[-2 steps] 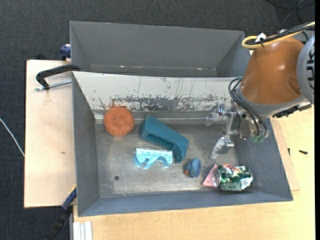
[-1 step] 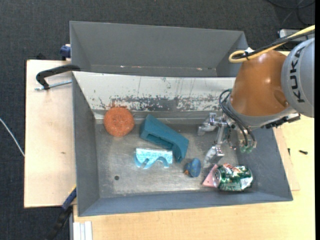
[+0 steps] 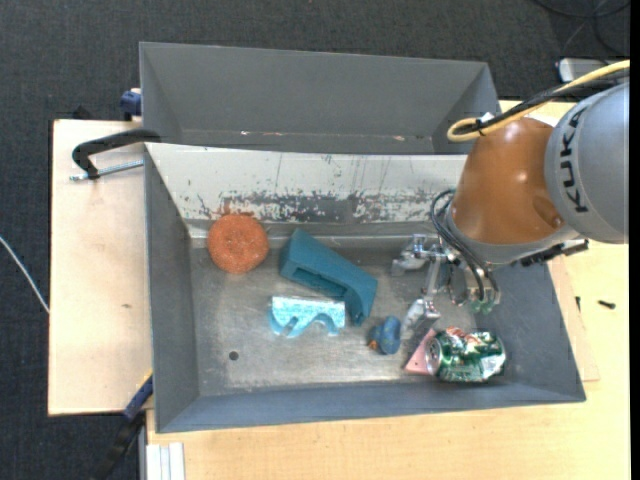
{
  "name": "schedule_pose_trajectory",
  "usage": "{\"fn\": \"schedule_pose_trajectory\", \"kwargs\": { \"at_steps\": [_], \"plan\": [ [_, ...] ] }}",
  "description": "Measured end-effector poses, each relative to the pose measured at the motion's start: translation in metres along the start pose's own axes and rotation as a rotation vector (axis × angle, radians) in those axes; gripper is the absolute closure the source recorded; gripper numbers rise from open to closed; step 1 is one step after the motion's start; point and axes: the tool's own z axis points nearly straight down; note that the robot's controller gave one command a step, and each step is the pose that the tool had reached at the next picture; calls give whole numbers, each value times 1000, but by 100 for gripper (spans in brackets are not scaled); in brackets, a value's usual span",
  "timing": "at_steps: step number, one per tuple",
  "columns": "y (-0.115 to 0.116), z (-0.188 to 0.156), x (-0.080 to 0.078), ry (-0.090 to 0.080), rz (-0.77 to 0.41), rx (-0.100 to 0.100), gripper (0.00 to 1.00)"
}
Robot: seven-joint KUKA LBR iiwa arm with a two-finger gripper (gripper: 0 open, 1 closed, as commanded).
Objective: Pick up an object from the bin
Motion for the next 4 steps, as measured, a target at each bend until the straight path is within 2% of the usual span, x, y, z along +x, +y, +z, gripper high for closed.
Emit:
{"fn": "schedule_pose_trajectory", "kwargs": {
  "at_steps": [1, 2, 3, 4],
  "plan": [
    [-12, 36, 22, 2, 62, 0, 0],
    [-15, 50, 30, -6, 93, 2, 0],
    [11, 43, 20, -2, -352, 1, 100],
    [10, 44, 21, 2, -352, 1, 0]
  ]
}}
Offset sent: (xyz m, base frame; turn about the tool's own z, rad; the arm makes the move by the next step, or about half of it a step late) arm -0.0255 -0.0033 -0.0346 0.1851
